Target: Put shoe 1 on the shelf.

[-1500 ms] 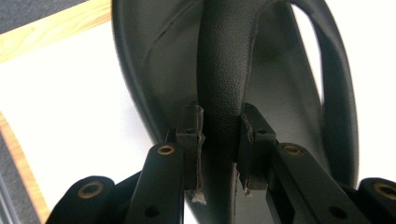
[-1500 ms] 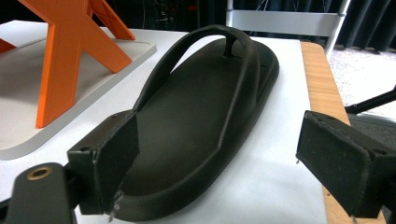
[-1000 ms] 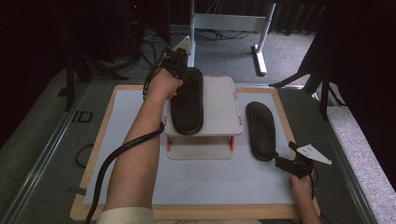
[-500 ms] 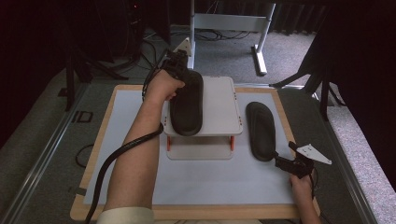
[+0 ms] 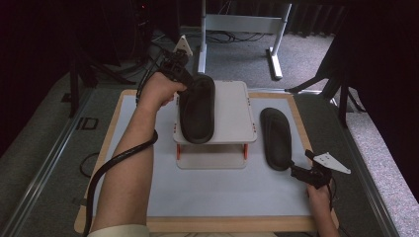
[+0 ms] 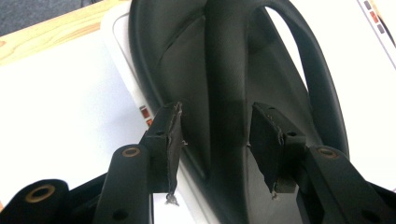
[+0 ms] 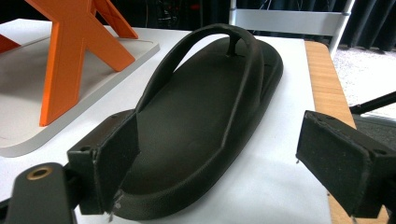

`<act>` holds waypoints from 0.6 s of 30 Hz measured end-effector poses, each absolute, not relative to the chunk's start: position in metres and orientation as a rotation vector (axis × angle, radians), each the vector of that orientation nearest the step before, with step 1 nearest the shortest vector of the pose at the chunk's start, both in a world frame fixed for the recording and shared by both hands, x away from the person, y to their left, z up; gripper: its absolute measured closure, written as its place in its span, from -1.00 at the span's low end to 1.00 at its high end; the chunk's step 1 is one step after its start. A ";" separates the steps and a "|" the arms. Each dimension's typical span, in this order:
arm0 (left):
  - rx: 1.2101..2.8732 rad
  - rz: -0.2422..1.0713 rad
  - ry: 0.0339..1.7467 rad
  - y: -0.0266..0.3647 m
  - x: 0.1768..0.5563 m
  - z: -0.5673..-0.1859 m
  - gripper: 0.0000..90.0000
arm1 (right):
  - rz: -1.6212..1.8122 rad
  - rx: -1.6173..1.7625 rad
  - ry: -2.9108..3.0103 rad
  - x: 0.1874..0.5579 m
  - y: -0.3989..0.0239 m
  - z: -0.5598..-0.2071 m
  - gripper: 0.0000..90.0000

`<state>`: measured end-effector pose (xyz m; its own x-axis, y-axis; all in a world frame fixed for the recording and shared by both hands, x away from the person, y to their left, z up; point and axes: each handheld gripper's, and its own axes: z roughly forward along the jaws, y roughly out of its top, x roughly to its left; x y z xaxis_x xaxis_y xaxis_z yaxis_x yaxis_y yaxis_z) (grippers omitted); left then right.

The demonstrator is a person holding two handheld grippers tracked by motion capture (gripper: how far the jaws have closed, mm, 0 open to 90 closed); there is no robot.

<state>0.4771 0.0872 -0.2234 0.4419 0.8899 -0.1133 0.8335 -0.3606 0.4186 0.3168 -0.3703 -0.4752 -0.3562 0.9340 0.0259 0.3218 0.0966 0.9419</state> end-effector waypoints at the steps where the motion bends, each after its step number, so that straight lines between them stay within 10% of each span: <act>1: 2.279 0.175 1.442 0.090 0.475 -0.223 0.20 | 1.265 1.235 1.758 0.317 -0.370 -0.475 -0.72; 18: 2.195 0.172 1.434 0.163 0.452 -0.243 0.21 | 1.260 1.236 1.760 0.317 -0.370 -0.475 -0.72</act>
